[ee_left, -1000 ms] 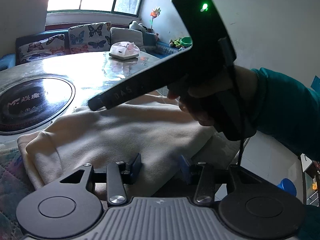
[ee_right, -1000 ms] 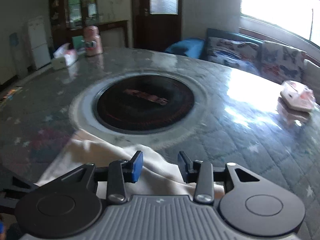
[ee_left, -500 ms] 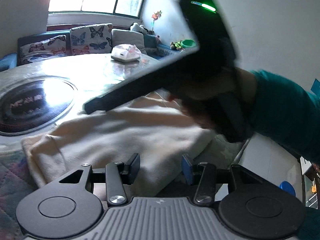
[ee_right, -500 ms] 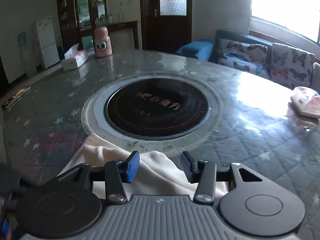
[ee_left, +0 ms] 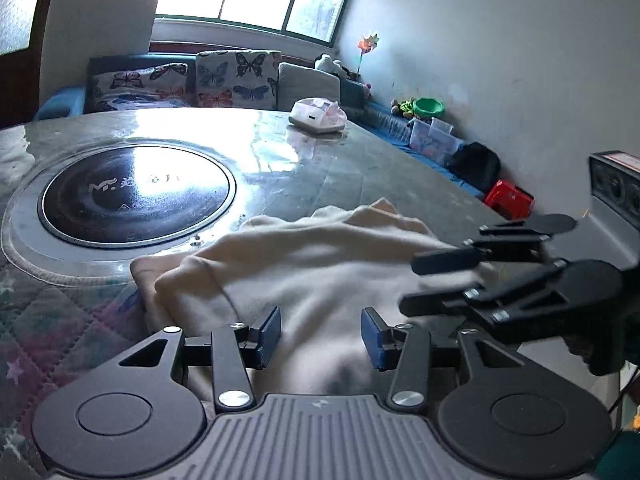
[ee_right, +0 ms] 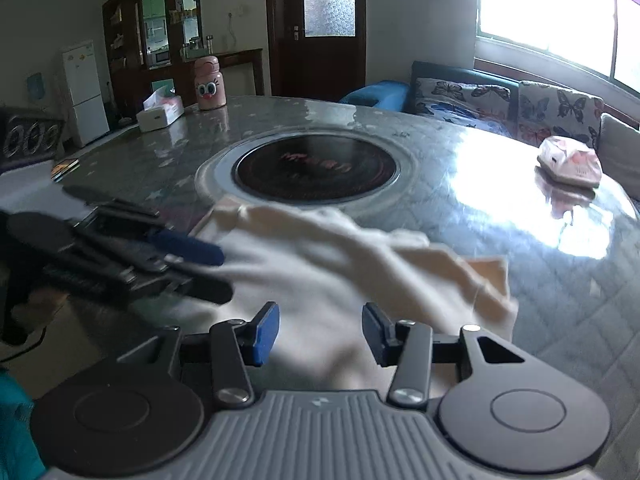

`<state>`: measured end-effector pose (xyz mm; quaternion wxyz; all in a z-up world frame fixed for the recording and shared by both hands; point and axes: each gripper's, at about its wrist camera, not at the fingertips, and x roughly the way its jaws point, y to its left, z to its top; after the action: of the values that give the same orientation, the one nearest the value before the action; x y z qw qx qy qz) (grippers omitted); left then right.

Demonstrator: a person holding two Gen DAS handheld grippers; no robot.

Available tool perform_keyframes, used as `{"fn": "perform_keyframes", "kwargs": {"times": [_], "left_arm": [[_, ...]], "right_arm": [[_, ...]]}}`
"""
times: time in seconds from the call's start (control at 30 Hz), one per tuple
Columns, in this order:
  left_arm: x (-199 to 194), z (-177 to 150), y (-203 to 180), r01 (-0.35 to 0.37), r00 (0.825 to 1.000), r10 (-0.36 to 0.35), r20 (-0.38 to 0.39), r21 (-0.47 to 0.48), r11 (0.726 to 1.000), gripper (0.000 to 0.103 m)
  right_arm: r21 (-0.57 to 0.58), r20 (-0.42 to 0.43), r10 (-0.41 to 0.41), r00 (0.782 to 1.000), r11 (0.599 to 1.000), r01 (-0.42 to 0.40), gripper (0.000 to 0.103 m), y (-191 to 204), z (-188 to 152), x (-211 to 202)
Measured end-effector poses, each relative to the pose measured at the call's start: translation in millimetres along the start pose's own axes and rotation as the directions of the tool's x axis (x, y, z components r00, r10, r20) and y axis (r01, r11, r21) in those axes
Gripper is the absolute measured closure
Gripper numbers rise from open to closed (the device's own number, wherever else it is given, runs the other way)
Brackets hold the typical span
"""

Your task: Fold clothes

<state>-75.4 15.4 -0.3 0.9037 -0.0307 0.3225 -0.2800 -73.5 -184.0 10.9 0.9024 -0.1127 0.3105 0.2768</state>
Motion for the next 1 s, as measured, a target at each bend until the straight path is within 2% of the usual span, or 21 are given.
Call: {"fn": "perform_keyframes", "kwargs": {"times": [0.2,0.43,0.63,0.87,1.0], "left_arm": [[4.5,-1.7,-10.6,-0.04,0.999,0.039,0.005,0.068,0.997,0.054],[-5.9,5.3,-22.2,-0.005,0.999,0.001,0.042,0.089,0.996,0.054],[3.0,2.0,-30.2,0.022,1.0,-0.023,0.008,0.112,0.994,0.054],[12.2,-3.9,-32.9,0.045,0.999,-0.042,-0.028,0.111,0.993,0.054],[13.7,-7.5,-32.4,0.051,0.998,-0.048,-0.037,0.108,0.993,0.054]], "right_arm": [[0.003,0.021,-0.031,0.999,1.0,0.03,0.061,7.9,-23.5,-24.6],[0.076,0.028,-0.04,0.999,0.996,0.038,0.062,-8.4,-27.6,-40.3],[0.138,0.033,-0.049,0.998,0.99,0.044,0.062,-22.4,-31.2,-53.8],[0.227,-0.012,-0.055,0.998,0.972,0.056,0.062,-53.9,-32.3,-39.4],[0.211,0.004,-0.038,0.999,0.977,0.036,0.063,-59.2,-25.3,-40.2]]}}
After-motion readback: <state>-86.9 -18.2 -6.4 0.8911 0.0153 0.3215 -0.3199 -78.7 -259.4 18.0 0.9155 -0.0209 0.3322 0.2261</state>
